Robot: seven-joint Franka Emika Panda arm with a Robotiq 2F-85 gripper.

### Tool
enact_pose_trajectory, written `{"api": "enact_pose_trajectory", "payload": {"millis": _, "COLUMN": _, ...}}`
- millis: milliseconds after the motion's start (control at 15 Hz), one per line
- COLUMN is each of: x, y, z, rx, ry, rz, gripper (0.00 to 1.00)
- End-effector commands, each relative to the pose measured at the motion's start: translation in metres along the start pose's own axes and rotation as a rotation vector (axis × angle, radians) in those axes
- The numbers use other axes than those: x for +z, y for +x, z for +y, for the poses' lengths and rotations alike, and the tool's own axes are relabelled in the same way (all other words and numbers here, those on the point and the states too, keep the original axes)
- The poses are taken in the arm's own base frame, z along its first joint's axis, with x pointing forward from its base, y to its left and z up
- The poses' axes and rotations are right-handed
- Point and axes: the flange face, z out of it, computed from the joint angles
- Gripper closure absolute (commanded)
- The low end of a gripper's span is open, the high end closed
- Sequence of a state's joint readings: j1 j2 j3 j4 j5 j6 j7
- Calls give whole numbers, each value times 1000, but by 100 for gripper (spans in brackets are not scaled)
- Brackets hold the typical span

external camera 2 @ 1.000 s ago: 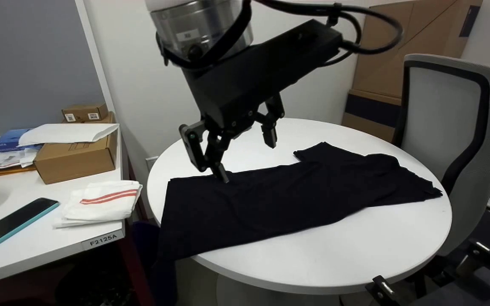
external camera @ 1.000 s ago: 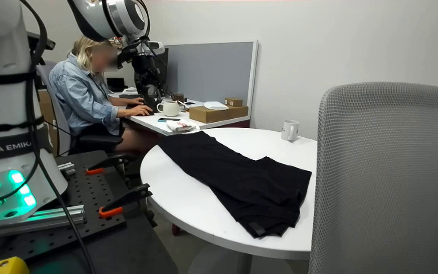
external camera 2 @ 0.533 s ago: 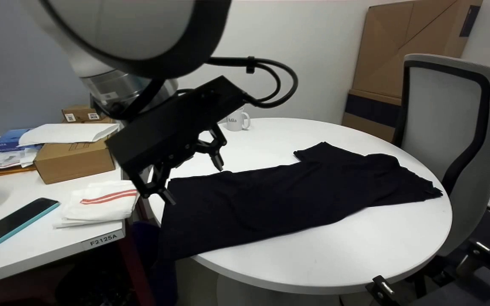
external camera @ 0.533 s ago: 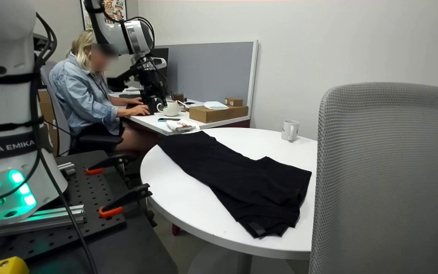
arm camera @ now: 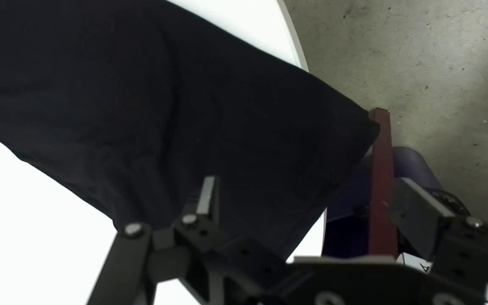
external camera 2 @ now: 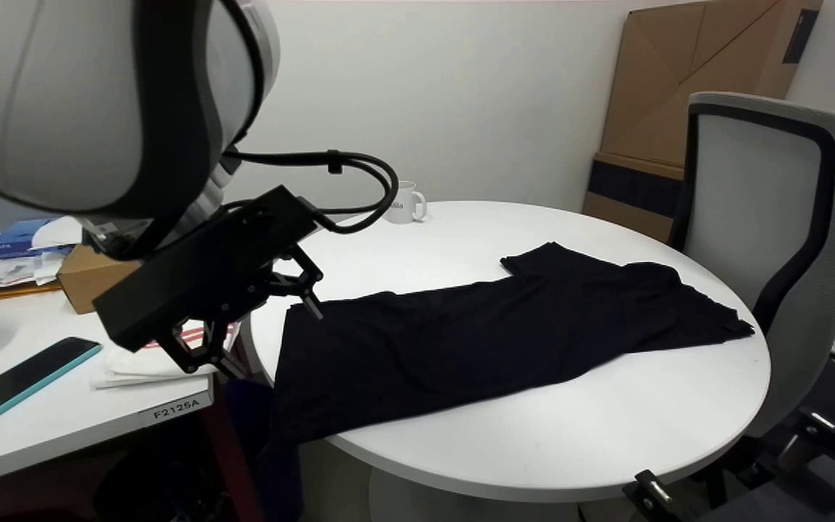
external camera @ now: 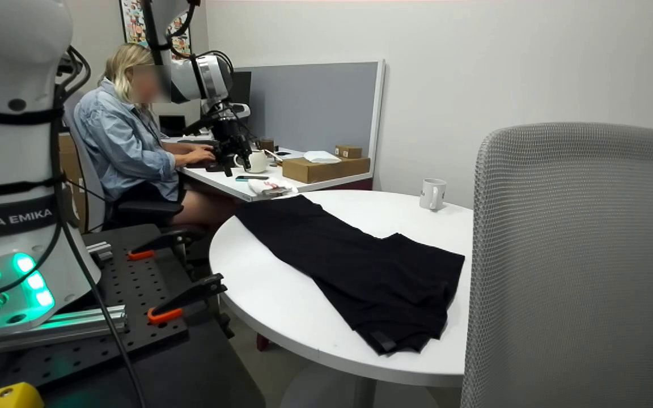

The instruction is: Fold the black shirt on the table

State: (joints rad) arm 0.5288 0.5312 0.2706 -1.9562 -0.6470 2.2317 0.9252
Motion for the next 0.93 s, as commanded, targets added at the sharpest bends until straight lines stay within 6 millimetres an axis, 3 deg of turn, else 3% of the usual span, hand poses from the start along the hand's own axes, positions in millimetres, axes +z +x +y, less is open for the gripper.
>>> {"api": "enact_pose_trajectory", "payload": {"millis": 0, "x": 18, "y": 17, "z": -19, "rx": 15, "ry": -30, "rz": -19, "gripper": 0}}
{"api": "enact_pose_trajectory", "payload": {"millis": 867, "x": 75, "y": 26, "z": -51, "rx": 54, "ry": -91, "rz": -16, "gripper": 0}}
